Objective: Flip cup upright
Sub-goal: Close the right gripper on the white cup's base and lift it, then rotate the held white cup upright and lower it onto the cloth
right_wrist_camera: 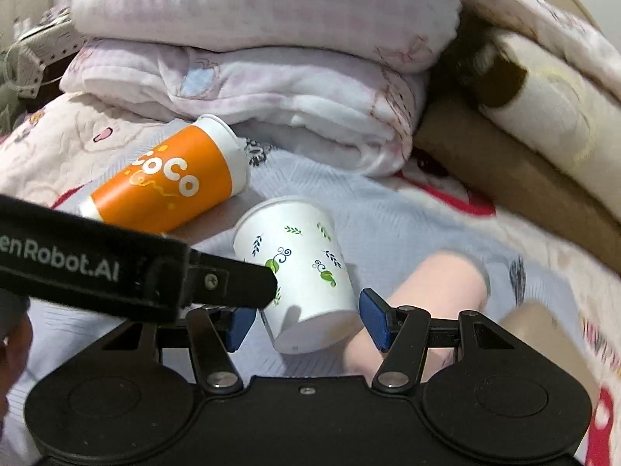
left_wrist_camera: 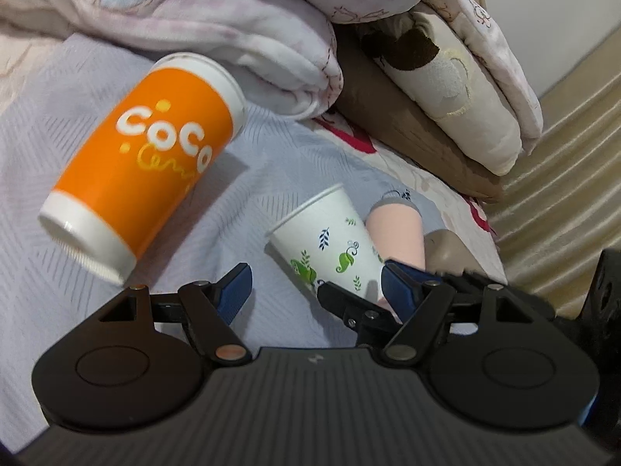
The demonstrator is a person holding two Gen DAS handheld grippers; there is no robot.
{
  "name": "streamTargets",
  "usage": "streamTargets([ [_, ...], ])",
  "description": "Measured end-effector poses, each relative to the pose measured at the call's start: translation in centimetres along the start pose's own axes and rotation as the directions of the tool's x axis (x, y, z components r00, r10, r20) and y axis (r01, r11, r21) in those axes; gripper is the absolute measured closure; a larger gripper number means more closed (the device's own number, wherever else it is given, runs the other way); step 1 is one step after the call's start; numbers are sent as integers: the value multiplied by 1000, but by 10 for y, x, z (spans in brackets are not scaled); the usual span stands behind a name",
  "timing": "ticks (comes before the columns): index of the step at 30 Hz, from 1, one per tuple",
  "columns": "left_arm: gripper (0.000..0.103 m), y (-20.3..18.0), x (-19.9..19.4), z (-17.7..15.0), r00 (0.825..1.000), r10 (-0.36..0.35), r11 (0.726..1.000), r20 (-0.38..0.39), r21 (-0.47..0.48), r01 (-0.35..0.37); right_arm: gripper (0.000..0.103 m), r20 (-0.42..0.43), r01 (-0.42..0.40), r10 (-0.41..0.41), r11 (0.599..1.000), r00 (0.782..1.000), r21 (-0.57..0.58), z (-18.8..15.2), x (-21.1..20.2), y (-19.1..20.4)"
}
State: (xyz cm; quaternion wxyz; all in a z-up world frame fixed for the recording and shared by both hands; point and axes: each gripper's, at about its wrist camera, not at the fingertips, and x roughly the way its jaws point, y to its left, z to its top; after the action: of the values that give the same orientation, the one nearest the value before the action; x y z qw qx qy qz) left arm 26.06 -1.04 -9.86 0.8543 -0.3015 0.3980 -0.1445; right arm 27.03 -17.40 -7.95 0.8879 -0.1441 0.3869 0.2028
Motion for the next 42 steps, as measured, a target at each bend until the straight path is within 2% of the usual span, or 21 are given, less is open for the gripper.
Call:
streamTargets([
  [3,30,-2,-8,-4,1000,-12,1000,-26,7,12,40,-23,7,-5,997,1000,82,-8,-10,1],
  [6,30,-6,-18,-8,999,-15,1000,-40,23,16,40,-32,23,-19,994,999,106,-14,-21,7],
  [12,30,-5,-39,-21,995,-3,1000,-102,27,6,40,-98,-2,26,971,995,239,-32,-35,15],
  [16,30,-8,-47,-29,990,30,998,-140,57,-22,40,-114,-33,77,937,990,348,-46,-43,15],
  [19,30,-9,-53,-36,986,41,997,-160,72,-29,40,-117,-38,90,923,989,382,-53,-49,19],
  [28,30,3,-60,-44,980,8,1000,-197,21,-4,40,-116,-101,176,875,977,474,-63,-62,29],
  [30,37,6,-57,-44,978,3,1000,-207,7,-2,40,-130,-114,200,868,971,483,-64,-60,32],
  [31,44,7,-56,-44,977,-1,1000,-215,4,2,40,-138,-118,208,869,968,481,-65,-58,33],
  [35,57,8,-53,-42,973,13,1000,-230,26,-8,39,-169,-136,245,865,955,482,-66,-50,33],
  [40,58,12,-50,-39,968,0,999,-252,44,11,39,-187,-169,278,876,942,453,-67,-50,32],
  [42,58,14,-48,-37,965,-9,999,-262,44,21,38,-187,-168,267,890,945,424,-65,-51,32],
])
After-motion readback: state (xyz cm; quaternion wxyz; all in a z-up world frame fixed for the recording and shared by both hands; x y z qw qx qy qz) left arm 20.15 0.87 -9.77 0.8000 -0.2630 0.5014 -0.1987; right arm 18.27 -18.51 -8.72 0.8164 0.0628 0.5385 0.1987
